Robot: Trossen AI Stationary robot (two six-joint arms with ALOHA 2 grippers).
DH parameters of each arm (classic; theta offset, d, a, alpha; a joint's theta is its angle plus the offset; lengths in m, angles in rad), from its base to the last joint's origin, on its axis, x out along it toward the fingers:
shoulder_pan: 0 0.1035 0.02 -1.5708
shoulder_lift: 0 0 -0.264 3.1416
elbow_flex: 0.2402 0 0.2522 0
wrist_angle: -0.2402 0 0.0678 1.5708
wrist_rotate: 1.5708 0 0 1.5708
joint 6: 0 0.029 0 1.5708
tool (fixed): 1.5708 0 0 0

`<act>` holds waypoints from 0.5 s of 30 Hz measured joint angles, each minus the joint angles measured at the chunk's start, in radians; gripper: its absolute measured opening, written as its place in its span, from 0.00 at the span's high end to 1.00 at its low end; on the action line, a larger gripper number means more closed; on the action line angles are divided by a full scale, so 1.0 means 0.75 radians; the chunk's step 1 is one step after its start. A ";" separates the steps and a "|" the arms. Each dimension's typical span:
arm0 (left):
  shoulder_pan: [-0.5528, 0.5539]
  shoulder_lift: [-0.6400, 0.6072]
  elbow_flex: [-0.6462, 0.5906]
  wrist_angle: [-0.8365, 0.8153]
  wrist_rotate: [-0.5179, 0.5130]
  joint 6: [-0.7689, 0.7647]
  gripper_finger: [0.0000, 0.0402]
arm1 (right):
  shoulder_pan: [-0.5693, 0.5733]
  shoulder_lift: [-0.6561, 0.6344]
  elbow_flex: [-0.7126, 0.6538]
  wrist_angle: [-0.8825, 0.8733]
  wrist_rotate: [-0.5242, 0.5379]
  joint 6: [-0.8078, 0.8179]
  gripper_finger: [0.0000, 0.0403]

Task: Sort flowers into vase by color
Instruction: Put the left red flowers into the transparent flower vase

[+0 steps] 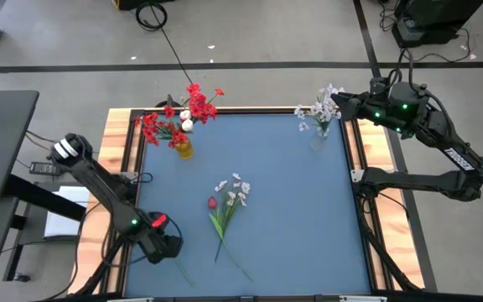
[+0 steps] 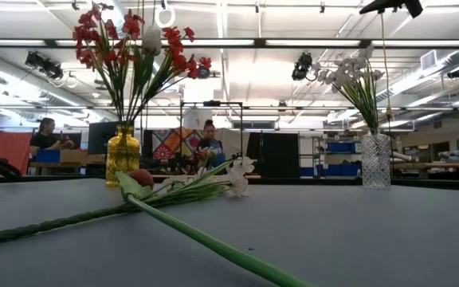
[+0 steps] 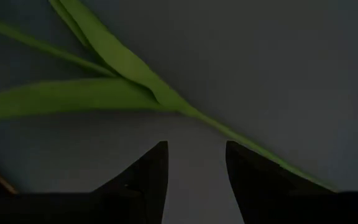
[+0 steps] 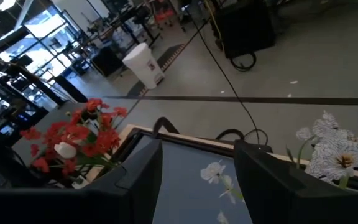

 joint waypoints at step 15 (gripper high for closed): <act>0.074 0.176 0.004 -0.022 0.004 0.038 0.59 | 0.000 0.000 -0.001 0.030 -0.027 -0.008 0.49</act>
